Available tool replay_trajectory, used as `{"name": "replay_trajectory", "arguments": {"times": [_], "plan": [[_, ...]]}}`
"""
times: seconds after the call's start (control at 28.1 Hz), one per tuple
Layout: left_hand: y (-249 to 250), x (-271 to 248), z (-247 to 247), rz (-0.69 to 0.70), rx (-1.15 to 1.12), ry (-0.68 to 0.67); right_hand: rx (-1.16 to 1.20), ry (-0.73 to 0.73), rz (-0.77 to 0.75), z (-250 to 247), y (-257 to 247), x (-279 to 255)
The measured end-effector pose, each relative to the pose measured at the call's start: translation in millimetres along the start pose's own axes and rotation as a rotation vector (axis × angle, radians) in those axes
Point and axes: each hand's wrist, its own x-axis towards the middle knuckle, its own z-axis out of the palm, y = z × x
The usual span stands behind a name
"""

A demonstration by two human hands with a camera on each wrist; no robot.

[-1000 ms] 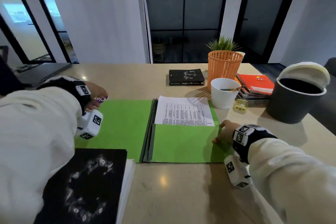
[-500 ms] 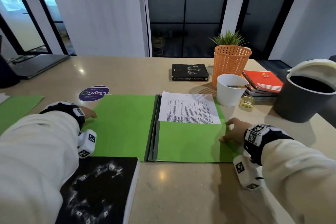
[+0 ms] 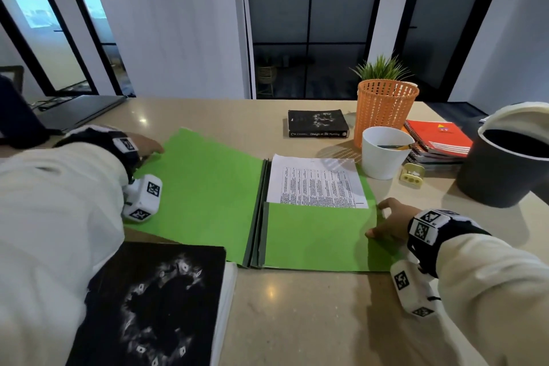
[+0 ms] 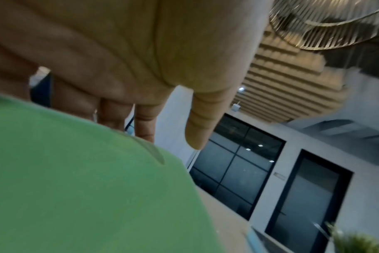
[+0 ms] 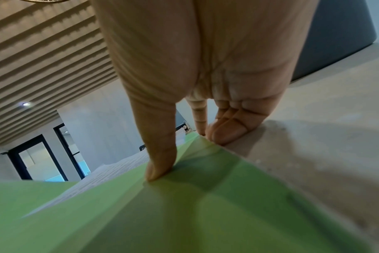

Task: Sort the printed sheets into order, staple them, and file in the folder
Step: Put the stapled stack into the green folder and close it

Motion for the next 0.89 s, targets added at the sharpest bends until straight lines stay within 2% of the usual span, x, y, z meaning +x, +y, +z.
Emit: {"name": "replay_trajectory", "arguments": {"times": [0.07, 0.18, 0.36, 0.46, 0.57, 0.64, 0.71, 0.75, 0.78, 0.82, 0.86, 0.89], "plan": [[23, -7, -10, -0.007, -0.133, -0.044, 0.01, -0.009, 0.003, 1, 0, -1], [64, -33, -25, 0.038, -0.237, -0.183, -0.017, -0.005, -0.007, 0, -1, -6], [117, -82, -12, 0.215, -0.279, -0.323, -0.025, -0.021, -0.034, -1, 0, -9], [136, -110, -1, 0.31, -0.287, -0.363, -0.076, -0.034, -0.059, -5, 1, -15], [148, -133, 6, 0.355, -0.297, -0.432, -0.234, -0.077, -0.089, -10, -1, -20], [153, -144, 11, 0.368, -0.3, -0.482, -0.244, -0.035, -0.154, -15, -10, -26], [155, -154, 20, 0.395, -0.267, -0.518, -0.076, 0.094, -0.283, -25, -22, -37], [156, -160, 28, 0.41, -0.248, -0.53, 0.118, 0.12, -0.348, -31, -30, -45], [157, -165, 38, 0.423, -0.228, -0.538, 0.404, 0.059, -0.384, -38, -37, -55], [157, -170, 49, 0.432, -0.211, -0.545, 0.713, -0.077, -0.412, -45, -43, -64], [157, -173, 61, 0.432, -0.199, -0.563, 0.949, -0.212, -0.426, -52, -49, -73], [155, -176, 74, 0.422, -0.193, -0.592, 1.064, -0.292, -0.424, -58, -51, -79]]}}
